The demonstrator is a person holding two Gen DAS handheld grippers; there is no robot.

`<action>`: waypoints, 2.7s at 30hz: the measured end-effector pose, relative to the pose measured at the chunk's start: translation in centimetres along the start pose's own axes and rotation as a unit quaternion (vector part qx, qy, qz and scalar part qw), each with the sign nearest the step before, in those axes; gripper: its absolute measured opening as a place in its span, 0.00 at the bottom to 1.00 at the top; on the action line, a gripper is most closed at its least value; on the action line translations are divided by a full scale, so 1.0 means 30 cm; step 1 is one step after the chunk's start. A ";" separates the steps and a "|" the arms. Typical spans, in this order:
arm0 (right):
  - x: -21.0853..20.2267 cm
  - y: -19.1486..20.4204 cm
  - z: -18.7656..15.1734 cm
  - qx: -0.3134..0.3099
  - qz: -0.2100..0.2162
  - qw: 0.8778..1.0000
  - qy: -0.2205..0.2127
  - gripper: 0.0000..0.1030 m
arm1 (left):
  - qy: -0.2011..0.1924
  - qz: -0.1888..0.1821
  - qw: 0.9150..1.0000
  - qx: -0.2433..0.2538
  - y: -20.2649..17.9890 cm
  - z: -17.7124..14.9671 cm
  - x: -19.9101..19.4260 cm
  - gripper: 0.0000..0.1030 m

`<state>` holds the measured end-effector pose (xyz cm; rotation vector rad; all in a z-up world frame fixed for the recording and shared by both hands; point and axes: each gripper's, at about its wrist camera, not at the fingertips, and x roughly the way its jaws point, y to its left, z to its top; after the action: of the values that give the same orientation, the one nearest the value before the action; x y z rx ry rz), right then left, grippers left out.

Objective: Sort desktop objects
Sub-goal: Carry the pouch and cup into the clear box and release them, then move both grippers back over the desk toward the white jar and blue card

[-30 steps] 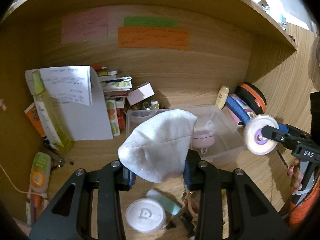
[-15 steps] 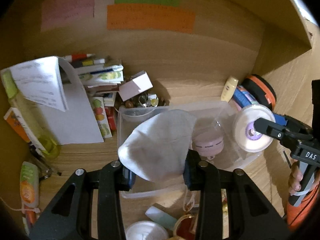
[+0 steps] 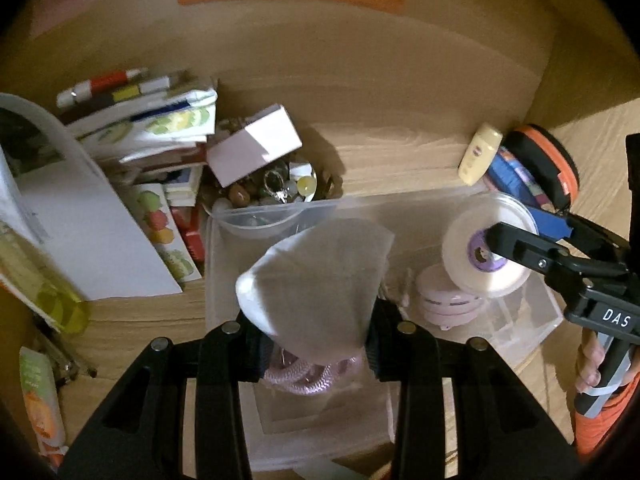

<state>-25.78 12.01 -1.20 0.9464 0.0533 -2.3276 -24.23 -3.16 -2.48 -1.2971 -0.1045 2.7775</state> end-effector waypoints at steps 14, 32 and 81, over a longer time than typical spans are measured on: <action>0.118 0.040 0.019 -0.036 -0.032 0.998 0.045 0.61 | 0.029 0.012 0.999 0.028 -0.019 0.008 0.062 0.41; 0.196 0.061 -0.011 -0.051 -0.055 0.992 0.106 0.62 | 0.030 0.010 0.998 0.047 -0.023 -0.025 -0.009 0.66; -0.375 0.089 -0.426 -0.038 -0.119 0.992 -0.019 0.94 | -0.007 0.035 0.999 -0.021 0.123 -0.510 -0.379 0.77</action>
<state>-10.17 19.08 -2.96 0.8992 0.2509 -2.5395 -5.35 -7.48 -3.94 -1.3165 -0.1202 2.8585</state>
